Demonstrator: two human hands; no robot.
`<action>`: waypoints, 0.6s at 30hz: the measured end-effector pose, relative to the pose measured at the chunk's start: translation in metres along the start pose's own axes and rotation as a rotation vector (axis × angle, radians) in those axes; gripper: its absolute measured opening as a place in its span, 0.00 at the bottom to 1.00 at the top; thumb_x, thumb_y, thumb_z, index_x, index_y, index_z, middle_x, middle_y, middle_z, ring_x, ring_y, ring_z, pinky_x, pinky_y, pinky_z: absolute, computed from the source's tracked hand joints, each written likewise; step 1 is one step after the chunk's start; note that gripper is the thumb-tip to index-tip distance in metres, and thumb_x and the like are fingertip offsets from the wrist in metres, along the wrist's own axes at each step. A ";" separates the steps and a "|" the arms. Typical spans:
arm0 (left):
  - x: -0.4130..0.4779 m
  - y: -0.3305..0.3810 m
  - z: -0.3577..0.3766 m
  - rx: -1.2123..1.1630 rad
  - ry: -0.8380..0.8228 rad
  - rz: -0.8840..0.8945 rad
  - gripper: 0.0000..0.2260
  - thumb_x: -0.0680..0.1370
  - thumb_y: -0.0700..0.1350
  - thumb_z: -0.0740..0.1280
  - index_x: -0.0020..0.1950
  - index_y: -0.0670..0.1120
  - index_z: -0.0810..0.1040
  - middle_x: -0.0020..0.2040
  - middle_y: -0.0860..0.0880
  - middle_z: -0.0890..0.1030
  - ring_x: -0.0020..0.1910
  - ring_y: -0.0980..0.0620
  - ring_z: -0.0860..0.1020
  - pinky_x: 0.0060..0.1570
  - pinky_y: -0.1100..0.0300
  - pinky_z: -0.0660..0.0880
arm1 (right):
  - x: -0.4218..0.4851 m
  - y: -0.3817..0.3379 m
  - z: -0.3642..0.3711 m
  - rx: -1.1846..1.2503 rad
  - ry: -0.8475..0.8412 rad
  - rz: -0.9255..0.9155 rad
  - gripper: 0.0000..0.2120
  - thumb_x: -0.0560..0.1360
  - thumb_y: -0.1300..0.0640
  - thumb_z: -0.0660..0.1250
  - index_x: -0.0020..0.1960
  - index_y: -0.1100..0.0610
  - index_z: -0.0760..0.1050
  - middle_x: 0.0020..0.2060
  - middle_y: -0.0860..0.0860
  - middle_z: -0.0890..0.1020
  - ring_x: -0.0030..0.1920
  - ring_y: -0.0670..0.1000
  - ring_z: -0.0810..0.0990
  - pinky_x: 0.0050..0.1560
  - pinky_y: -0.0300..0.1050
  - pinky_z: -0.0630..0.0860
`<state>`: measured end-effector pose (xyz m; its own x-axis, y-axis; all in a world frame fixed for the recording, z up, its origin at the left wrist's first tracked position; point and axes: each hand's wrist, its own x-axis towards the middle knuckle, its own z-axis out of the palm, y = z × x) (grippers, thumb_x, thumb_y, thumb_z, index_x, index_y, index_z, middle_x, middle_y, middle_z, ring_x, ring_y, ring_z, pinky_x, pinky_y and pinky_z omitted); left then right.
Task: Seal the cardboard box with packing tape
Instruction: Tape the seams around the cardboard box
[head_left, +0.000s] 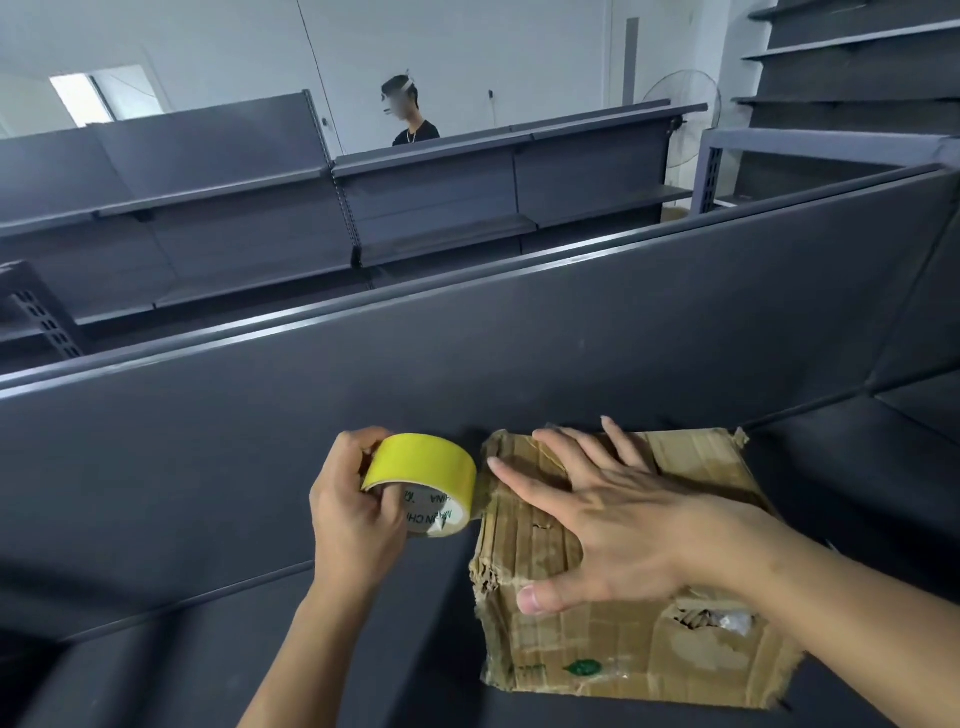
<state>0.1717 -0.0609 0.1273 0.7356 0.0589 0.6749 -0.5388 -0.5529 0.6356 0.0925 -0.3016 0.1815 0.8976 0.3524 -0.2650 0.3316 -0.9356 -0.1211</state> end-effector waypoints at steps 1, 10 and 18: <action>0.000 -0.003 -0.001 0.007 -0.001 -0.002 0.17 0.66 0.36 0.58 0.51 0.43 0.78 0.45 0.49 0.81 0.43 0.53 0.76 0.42 0.68 0.72 | 0.000 0.000 0.000 0.001 0.001 -0.005 0.48 0.65 0.17 0.52 0.70 0.27 0.22 0.78 0.55 0.27 0.76 0.53 0.22 0.74 0.63 0.26; -0.004 -0.009 0.000 0.027 -0.011 0.045 0.16 0.66 0.33 0.60 0.50 0.41 0.78 0.44 0.49 0.80 0.41 0.54 0.74 0.42 0.72 0.69 | -0.003 0.000 0.004 -0.008 -0.004 -0.034 0.46 0.67 0.17 0.51 0.69 0.27 0.22 0.75 0.54 0.23 0.72 0.51 0.18 0.74 0.63 0.25; -0.013 -0.006 0.006 -0.010 0.016 -0.030 0.17 0.66 0.34 0.59 0.51 0.44 0.78 0.44 0.48 0.80 0.42 0.55 0.74 0.42 0.74 0.68 | -0.007 0.000 -0.001 0.058 0.005 -0.022 0.55 0.65 0.17 0.54 0.71 0.35 0.19 0.75 0.48 0.23 0.72 0.46 0.17 0.74 0.60 0.25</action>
<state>0.1677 -0.0631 0.1126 0.7453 0.0885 0.6609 -0.5203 -0.5427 0.6594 0.0863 -0.3039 0.1847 0.8918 0.3726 -0.2566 0.3340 -0.9248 -0.1821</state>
